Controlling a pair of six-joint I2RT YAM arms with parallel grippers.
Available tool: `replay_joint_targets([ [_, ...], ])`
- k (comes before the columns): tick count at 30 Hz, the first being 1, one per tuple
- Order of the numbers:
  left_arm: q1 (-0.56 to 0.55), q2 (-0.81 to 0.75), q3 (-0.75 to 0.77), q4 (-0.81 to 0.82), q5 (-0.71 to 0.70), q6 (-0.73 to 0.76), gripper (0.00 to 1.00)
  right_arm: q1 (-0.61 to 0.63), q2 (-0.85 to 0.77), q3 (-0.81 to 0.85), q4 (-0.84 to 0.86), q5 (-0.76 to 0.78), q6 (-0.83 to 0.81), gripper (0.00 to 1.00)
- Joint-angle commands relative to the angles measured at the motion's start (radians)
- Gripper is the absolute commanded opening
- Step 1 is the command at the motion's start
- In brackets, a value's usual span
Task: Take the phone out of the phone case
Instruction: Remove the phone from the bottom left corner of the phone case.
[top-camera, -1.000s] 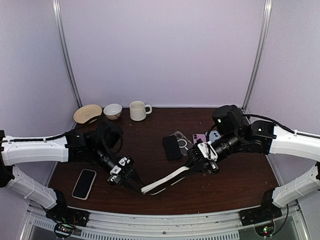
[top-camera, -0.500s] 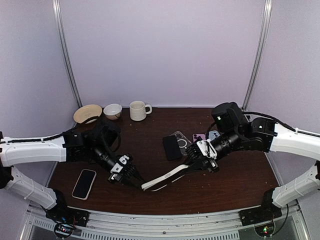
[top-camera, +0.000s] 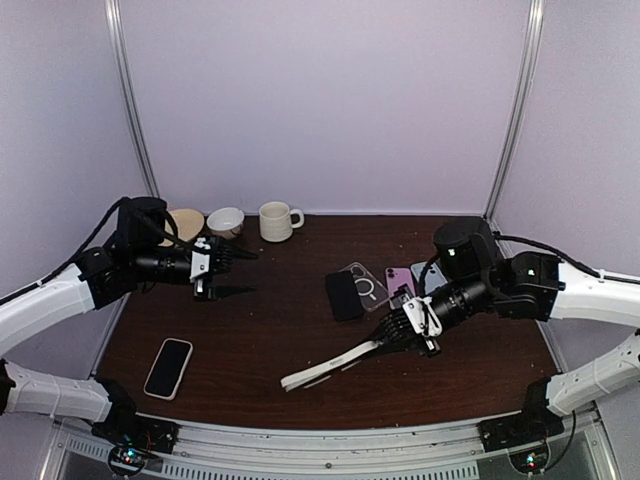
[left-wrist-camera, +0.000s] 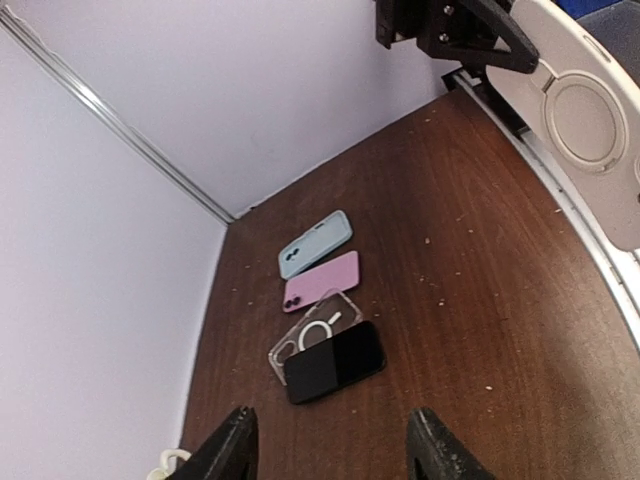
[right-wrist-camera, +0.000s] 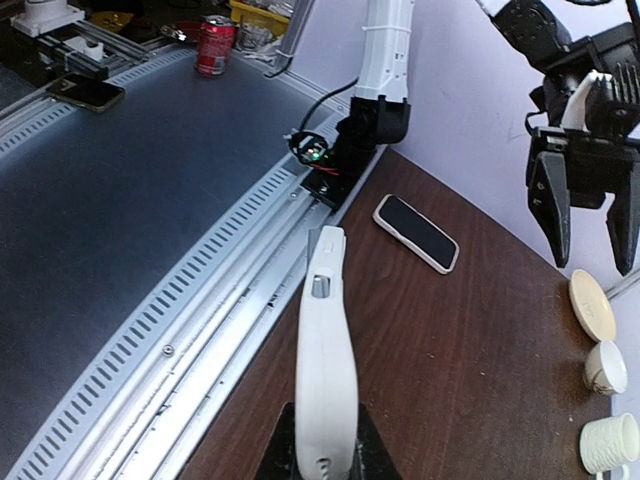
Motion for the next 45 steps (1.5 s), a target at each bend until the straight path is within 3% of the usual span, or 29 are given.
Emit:
replay_joint_targets([
  [1,0.030,-0.039,-0.021,0.076,-0.021,0.007,0.54,-0.010,-0.045,-0.045,0.285,0.141,0.033,0.00],
  [7,0.041,-0.055,-0.026,0.102,0.025,-0.019,0.53,-0.017,-0.063,-0.098,0.516,0.295,0.069,0.00],
  [19,0.162,-0.063,-0.056,0.425,0.239,-0.350,0.51,-0.017,-0.060,-0.189,0.905,0.494,0.155,0.00],
  [32,0.181,-0.020,-0.072,0.585,0.585,-0.502,0.53,-0.023,-0.012,-0.200,1.172,0.345,0.464,0.00],
  [42,0.085,0.027,-0.072,0.625,0.605,-0.553,0.47,-0.023,0.041,-0.212,1.308,0.246,0.621,0.00],
  [45,0.040,0.049,-0.092,0.709,0.578,-0.613,0.45,-0.023,0.058,-0.211,1.326,0.234,0.638,0.00],
])
